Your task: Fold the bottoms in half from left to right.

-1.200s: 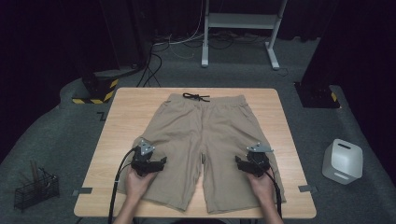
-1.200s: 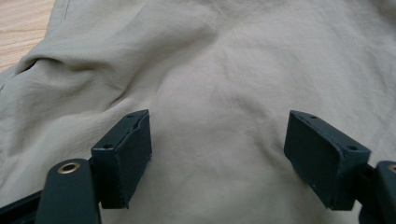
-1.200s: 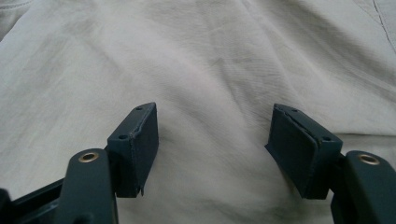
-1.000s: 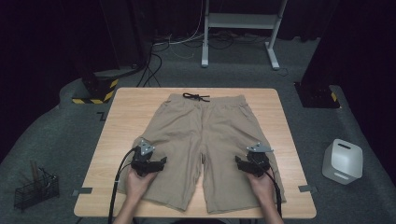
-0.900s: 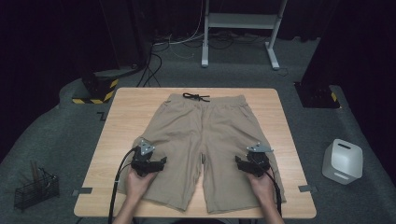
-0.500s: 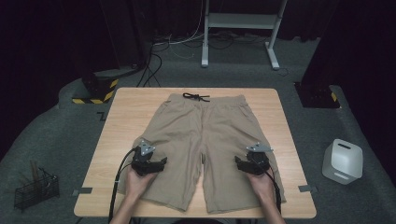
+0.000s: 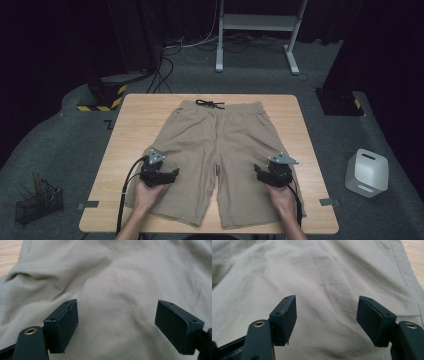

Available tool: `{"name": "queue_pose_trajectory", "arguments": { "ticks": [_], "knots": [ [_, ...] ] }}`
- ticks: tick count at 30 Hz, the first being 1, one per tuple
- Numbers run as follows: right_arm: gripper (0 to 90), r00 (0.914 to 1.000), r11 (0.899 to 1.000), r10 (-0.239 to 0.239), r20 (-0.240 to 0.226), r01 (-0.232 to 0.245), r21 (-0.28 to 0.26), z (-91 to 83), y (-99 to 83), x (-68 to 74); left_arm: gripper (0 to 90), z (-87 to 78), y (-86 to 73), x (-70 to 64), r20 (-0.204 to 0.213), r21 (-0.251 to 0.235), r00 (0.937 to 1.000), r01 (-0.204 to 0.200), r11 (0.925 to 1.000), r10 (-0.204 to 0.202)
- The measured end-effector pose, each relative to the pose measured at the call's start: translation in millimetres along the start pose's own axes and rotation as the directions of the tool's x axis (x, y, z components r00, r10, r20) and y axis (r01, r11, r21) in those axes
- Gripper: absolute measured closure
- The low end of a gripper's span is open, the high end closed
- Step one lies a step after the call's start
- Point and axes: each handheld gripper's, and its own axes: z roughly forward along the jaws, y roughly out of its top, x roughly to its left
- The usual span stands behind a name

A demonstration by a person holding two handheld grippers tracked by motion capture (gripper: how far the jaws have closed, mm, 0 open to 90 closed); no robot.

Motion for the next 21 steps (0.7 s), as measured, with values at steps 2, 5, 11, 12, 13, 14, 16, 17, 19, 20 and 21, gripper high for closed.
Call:
{"name": "queue_pose_trajectory", "arguments": {
  "ticks": [2, 5, 11, 12, 13, 14, 16, 17, 19, 20, 21],
  "knots": [
    [34.8, 0.9996, 1.0, 0.015, -0.024, -0.016, -0.022, -2.8, 3.1, -2.1, 23.9, -1.7, 3.9, 0.3, 0.02, -0.013, 0.9998, 0.007, 0.9999, -0.007],
    [36.2, 0.999, 0.999, 0.01, -0.044, -0.012, -0.046, -4.0, 6.8, -1.5, 25.3, -0.5, 7.9, 1.6, 0.016, -0.008, 0.9998, 0.011, 0.9999, -0.011],
    [36.7, 0.9972, 0.998, 0.021, -0.072, -0.025, -0.058, -0.9, 18.6, -1.0, 25.6, 0.3, 16.2, 3.0, 0.011, -0.015, 0.9994, 0.032, 0.9994, -0.032],
    [36.8, 0.9971, 0.998, 0.023, -0.072, -0.027, -0.058, 0.0, 20.3, -1.0, 26.0, 0.8, 17.8, 4.6, 0.023, -0.034, 0.9981, 0.058, 0.9978, -0.057],
    [36.8, 0.9971, 0.998, 0.023, -0.072, -0.027, -0.058, 0.0, 20.3, -1.0, 26.1, 0.8, 17.8, 4.6, 0.023, -0.034, 0.9981, 0.058, 0.9978, -0.057],
    [37.0, 0.997, 0.998, 0.025, -0.073, -0.029, -0.058, 1.2, 21.8, -1.1, 26.1, 1.6, 18.6, 6.5, 0.024, -0.029, 0.9977, 0.065, 0.9975, -0.064],
    [37.2, 0.9965, 0.998, 0.04, -0.073, -0.044, -0.053, 5.1, 23.8, -3.1, 27.8, 3.8, 21.4, 8.5, 0.02, -0.005, 0.9979, 0.061, 0.9981, -0.061],
    [37.5, 0.9958, 0.997, 0.055, -0.073, -0.059, -0.048, 9.2, 24.7, -5.3, 30.3, 6.0, 25.3, 8.8, 0.017, 0.002, 0.9985, 0.052, 0.9986, -0.052],
    [38.2, 0.9954, 0.997, 0.064, -0.071, -0.067, -0.038, 13.9, 25.9, -6.7, 30.3, 8.4, 28.7, 9.0, 0.005, -0.007, 0.9991, 0.042, 0.9991, -0.042],
    [38.7, 0.9958, 0.997, 0.064, -0.064, -0.067, -0.031, 15.9, 26.7, -6.2, 29.3, 10.7, 30.9, 9.7, -0.001, 0.002, 0.9992, 0.04, 0.9992, -0.04],
    [39.3, 0.9969, 0.998, 0.057, -0.054, -0.059, -0.029, 18.1, 27.9, -5.6, 28.5, 13.2, 33.0, 10.4, -0.006, 0.006, 0.9992, 0.04, 0.9992, -0.04]
  ]
}}
